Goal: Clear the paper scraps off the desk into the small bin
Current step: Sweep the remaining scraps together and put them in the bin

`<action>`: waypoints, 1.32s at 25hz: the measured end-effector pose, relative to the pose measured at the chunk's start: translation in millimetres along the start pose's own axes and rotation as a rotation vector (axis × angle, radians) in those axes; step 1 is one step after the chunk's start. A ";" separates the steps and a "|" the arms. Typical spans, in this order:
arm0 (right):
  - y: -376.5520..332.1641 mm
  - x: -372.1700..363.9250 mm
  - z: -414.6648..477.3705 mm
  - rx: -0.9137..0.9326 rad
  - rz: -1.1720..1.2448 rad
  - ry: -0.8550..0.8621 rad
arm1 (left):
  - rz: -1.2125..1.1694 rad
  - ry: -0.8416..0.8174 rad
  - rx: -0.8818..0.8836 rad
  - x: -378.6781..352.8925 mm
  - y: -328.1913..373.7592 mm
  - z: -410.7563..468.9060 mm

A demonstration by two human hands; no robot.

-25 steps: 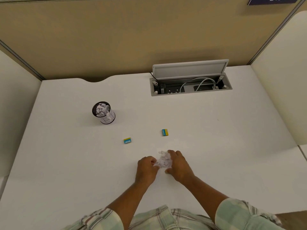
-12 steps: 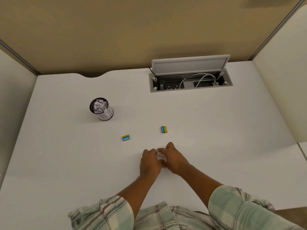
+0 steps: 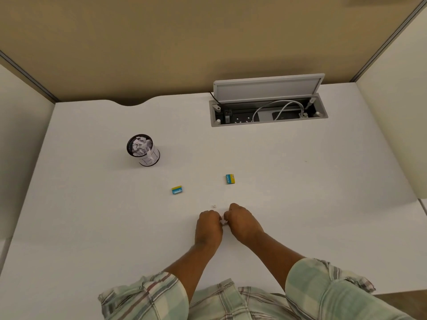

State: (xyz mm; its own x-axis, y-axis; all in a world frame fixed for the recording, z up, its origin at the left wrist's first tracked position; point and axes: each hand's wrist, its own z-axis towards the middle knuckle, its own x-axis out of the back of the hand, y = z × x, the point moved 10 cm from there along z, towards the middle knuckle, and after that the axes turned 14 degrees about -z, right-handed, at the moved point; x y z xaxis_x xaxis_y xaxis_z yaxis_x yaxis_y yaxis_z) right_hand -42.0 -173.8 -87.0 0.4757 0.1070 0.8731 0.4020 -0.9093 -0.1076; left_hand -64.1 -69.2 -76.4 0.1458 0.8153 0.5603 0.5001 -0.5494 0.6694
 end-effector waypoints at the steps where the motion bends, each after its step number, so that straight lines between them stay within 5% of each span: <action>1: 0.4 -1.4 3.0 -0.008 -0.004 -0.038 | 0.001 -0.011 0.003 -0.7 -1.7 0.2; 7: 24.1 3.9 2.3 -0.209 0.174 -0.077 | -0.051 -0.044 0.022 9.6 -14.6 -1.3; 14: 52.9 -13.9 -26.6 -0.568 1.025 -0.005 | -0.359 0.064 0.178 54.9 -46.3 -7.2; 21: 1.2 22.7 3.5 -0.563 1.615 0.053 | -0.671 0.194 0.249 130.4 -59.5 4.5; 28: -64.6 108.3 80.9 -0.423 1.625 0.091 | -0.728 0.326 0.135 229.5 -35.7 51.3; 33: -100.5 182.2 148.0 -0.350 1.259 0.196 | -0.655 0.485 0.068 302.6 -19.8 97.4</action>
State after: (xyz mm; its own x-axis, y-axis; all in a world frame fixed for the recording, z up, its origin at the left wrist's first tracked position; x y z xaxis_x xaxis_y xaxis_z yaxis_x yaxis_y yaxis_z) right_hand 120.0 -3.4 12.5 0.2409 -0.9148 0.3242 -0.4652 -0.4020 -0.7887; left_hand 53.3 206.2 32.4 -0.5717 0.7890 0.2250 0.4088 0.0361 0.9119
